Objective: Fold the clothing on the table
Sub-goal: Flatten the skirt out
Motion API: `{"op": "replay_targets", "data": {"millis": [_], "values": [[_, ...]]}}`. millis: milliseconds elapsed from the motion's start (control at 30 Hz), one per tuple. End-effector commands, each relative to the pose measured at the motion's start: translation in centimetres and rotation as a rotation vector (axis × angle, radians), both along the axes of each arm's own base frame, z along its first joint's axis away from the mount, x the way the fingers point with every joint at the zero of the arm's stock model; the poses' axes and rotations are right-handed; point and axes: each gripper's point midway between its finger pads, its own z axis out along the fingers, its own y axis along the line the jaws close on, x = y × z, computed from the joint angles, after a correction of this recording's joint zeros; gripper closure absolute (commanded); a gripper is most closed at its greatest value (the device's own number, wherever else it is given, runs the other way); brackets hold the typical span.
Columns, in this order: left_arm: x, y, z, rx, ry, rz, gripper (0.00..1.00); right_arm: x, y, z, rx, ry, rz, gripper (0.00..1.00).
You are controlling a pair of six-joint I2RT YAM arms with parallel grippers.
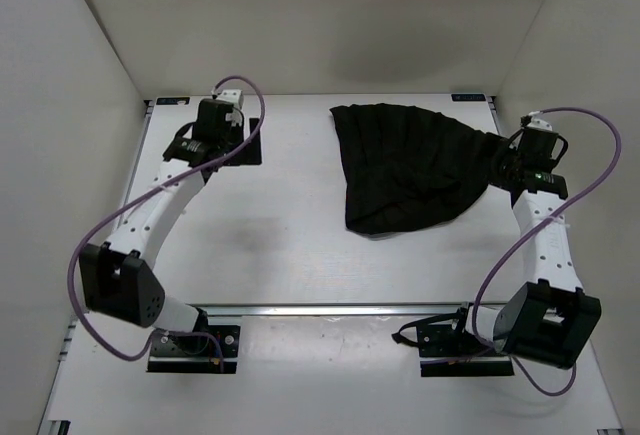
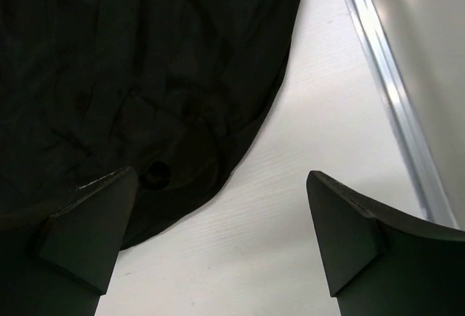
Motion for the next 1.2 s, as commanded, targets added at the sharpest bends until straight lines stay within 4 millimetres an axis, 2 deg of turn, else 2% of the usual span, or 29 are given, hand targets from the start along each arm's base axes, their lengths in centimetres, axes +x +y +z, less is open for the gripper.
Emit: {"op": "replay_targets", "data": {"millis": [0,67,100,133,167,200,233,300,333,367,400,467,633,700,733,800,900,1000,1033,1067,1167], "values": [[1.6,-2.6,1.5,-0.068,0.001,-0.07,0.01,1.7,-1.0,1.6,-0.079,-0.014,0.02,0.01],[2.8,-5.2,1.6,-0.15,0.009,-0.109,0.01,2.4,-1.4,2.0,-0.133,-0.003,0.018,0.01],[3.3,-6.2,0.8,-0.189,0.032,-0.114,0.01,2.8,-2.2,2.0,-0.145,0.003,-0.002,0.01],[3.7,-8.0,1.4,-0.259,0.021,-0.166,0.02,3.0,-2.3,1.1,-0.135,0.039,0.0,0.01],[4.3,-9.5,0.8,-0.31,0.04,-0.199,0.01,3.3,-2.8,1.4,-0.103,0.029,-0.019,0.01],[4.5,-11.1,-0.5,-0.333,0.078,-0.221,0.02,3.6,-3.5,0.8,-0.066,0.039,-0.041,0.0],[5.2,-13.4,0.0,-0.383,0.08,-0.273,0.01,4.0,-3.5,0.7,-0.01,0.018,-0.037,0.02],[5.7,-15.8,-1.1,-0.402,0.116,-0.305,0.02,4.3,-3.8,0.0,0.067,0.01,-0.058,0.02],[5.3,-17.5,-2.5,-0.424,0.163,-0.344,0.02,4.7,-3.5,-0.5,0.114,0.008,-0.043,0.03],[5.1,-18.8,-2.1,-0.473,0.174,-0.384,0.01,4.7,-4.0,-1.3,0.149,0.016,-0.056,0.05],[4.8,-20.4,-2.7,-0.509,0.201,-0.412,0.01,4.9,-3.7,-1.6,0.19,0.015,-0.045,0.08],[3.9,-22.4,-4.1,-0.54,0.242,-0.445,0.02,5.0,-3.3,-2.5,0.233,0.037,-0.032,0.11],[1.9,-25.5,-6.0,-0.562,0.295,-0.503,0.02,4.6,-1.1,-4.1,0.212,0.119,0.007,0.12],[1.8,-26.3,-6.3,-0.588,0.312,-0.497,0.03,4.6,0.1,-4.3,0.235,0.114,0.03,0.12],[1.8,-26.9,-7.3,-0.596,0.334,-0.487,0.03,4.4,0.5,-4.3,0.241,0.111,0.038,0.12],[1.9,-27.8,-7.8,-0.604,0.34,-0.475,0.05,4.3,1.2,-4.5,0.256,0.111,0.045,0.12],[1.9,-28.5,-9.6,-0.555,0.366,-0.418,0.08,3.9,2.5,-4.9,0.273,0.118,0.076,0.14],[1.5,-28.9,-11.3,-0.487,0.376,-0.374,0.09,3.5,2.7,-5.1,0.281,0.115,0.081,0.13],[1.9,-28.7,-11.3,-0.471,0.366,-0.361,0.1,3.5,3.0,-4.9,0.279,0.104,0.091,0.15],[1.4,-29.5,-11.5,-0.464,0.367,-0.376,0.11,3.1,3.0,-5.6,0.287,0.126,0.081,0.15],[1.1,-30.3,-12.1,-0.452,0.377,-0.381,0.14,2.9,3.1,-5.3,0.273,0.116,0.092,0.15]]}}
